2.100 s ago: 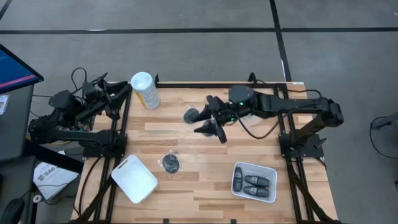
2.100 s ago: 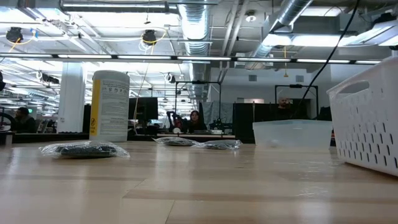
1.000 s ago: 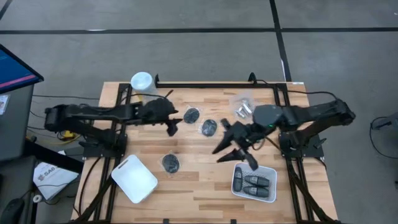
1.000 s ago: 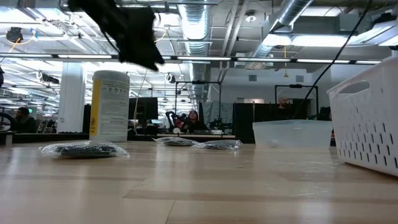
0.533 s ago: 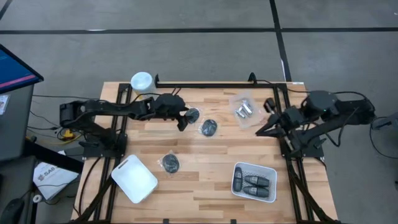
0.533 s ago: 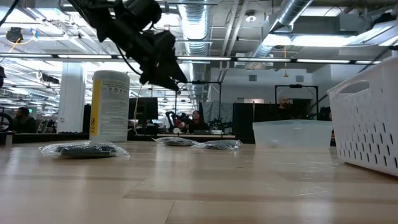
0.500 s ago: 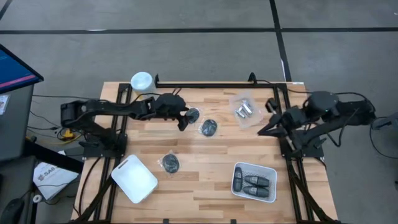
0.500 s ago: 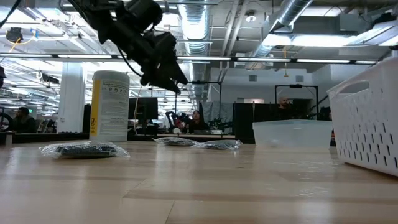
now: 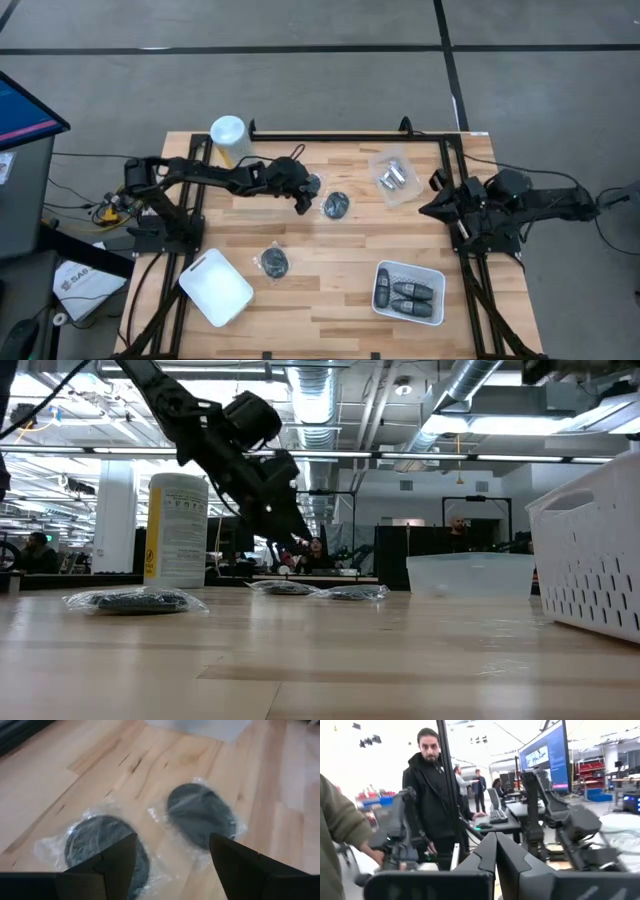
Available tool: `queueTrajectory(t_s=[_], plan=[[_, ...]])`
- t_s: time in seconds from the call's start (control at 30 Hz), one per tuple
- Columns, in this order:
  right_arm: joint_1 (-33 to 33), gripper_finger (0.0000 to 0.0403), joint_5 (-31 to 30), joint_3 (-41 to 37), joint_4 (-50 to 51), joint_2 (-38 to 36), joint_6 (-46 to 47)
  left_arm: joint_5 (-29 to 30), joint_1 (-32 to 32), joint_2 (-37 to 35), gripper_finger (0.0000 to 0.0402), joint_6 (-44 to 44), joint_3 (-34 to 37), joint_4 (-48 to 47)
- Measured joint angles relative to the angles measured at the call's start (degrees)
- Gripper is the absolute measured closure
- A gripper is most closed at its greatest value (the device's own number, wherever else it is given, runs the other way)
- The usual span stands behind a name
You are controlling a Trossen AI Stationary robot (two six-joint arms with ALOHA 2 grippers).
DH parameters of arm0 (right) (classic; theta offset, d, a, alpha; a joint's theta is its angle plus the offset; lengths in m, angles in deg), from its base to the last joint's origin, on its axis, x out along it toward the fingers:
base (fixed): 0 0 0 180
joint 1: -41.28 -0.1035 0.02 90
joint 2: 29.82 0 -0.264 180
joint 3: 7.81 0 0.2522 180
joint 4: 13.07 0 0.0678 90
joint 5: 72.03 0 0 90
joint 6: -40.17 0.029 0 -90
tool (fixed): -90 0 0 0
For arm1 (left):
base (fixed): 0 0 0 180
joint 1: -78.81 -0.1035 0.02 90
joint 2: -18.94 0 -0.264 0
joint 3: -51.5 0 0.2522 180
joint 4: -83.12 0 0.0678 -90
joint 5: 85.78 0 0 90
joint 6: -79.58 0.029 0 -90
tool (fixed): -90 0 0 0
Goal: Pick & Place Travel size toiletries
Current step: Put the black hairbrush into the left white bin
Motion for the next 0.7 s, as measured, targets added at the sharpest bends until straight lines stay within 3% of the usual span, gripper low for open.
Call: queueTrajectory(t_s=[0.23,0.43,0.7], plan=[[-0.01,0.0402,-0.03,-14.35,-14.20,-5.59,7.24,8.34,-2.92,3.31,0.0157,-2.93,0.00,1.11],[-0.14,0.0403,-0.03,-24.35,-25.92,-7.51,7.45,6.31,-4.84,6.47,0.0150,-6.94,0.00,2.08],[-0.05,0.0403,-0.05,-25.21,-18.66,-8.16,7.18,5.95,-4.12,10.52,0.0151,-7.41,0.00,2.28]])
